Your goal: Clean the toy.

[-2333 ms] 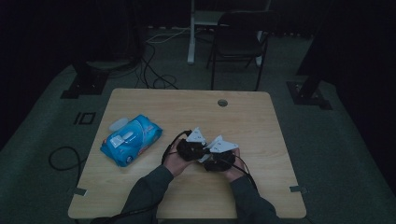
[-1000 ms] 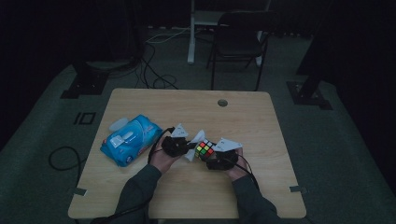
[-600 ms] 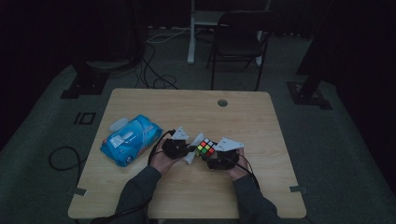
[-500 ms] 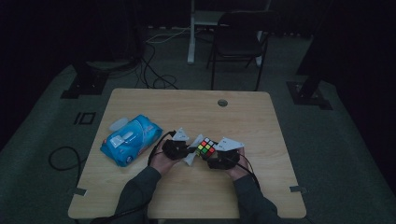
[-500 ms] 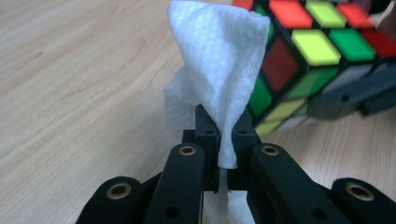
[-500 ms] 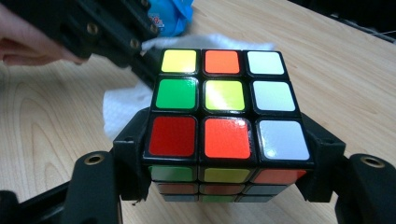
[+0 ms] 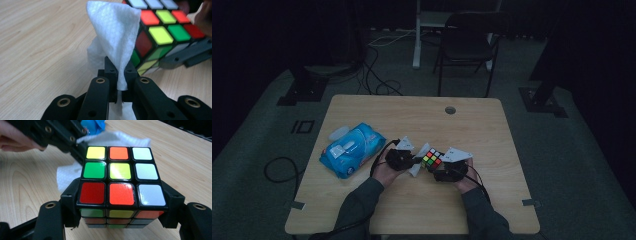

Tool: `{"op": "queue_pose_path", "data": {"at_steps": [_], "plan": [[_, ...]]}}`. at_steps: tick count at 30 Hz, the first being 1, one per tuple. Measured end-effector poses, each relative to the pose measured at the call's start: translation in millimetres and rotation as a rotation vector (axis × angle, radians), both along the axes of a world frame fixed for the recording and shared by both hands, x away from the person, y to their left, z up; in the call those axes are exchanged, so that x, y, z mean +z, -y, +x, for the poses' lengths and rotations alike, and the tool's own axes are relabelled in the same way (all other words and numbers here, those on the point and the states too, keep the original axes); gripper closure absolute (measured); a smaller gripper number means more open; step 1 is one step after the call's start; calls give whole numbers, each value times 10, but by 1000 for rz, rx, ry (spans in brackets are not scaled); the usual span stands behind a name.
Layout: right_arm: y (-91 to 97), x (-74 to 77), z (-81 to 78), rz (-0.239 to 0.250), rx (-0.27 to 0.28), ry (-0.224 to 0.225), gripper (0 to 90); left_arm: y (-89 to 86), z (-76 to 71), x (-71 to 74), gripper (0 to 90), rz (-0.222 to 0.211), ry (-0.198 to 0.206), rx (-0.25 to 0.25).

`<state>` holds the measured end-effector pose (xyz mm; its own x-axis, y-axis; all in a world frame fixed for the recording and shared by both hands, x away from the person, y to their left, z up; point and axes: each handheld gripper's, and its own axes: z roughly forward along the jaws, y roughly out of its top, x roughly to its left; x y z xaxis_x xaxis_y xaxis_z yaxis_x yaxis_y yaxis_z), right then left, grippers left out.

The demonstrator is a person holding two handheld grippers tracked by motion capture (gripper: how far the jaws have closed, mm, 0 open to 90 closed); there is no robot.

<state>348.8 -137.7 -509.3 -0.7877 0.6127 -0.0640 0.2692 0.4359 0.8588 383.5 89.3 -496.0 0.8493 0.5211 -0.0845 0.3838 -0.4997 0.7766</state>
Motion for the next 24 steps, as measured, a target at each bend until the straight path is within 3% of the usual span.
{"op": "queue_pose_path", "data": {"at_steps": [15,24], "plan": [[-95,-85,-17,-32,30,-16,341,-29,-18,228,875,-104,23,-12],[-88,-82,-16,-31,25,-16,341,-20,-14,265,874,-116,27,-16]]}}
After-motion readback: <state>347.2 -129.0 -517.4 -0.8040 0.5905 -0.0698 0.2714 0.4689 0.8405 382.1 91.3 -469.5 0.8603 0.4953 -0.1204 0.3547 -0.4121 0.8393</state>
